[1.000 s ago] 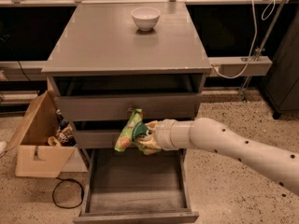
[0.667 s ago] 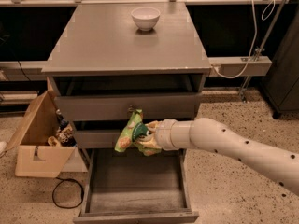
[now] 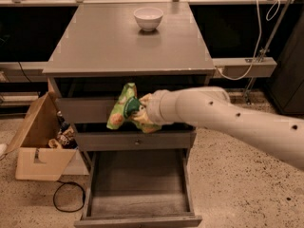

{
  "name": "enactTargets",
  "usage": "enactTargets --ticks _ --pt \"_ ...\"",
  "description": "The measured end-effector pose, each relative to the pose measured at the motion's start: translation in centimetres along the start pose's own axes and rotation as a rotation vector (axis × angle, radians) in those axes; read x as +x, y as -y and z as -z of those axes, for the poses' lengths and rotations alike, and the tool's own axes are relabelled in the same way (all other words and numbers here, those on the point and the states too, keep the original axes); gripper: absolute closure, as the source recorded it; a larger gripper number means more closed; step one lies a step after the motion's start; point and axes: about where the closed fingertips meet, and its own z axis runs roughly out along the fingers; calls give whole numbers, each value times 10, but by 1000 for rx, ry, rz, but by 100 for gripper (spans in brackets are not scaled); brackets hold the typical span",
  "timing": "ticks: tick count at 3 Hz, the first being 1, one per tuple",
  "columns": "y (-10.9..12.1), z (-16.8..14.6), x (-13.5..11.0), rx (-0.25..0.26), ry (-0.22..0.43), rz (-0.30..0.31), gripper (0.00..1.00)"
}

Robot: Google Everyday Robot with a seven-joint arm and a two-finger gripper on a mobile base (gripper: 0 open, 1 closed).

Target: Pick green rice chip bag from bottom drawer and place on counter

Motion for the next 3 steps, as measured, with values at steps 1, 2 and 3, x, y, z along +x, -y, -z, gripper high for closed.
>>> enactTargets --ticks 1,2,3 --pt "62 36 -46 99 -105 98 100" --pt "128 68 -103 200 -199 151 100" --pt "173 60 -159 252 -253 165 100"
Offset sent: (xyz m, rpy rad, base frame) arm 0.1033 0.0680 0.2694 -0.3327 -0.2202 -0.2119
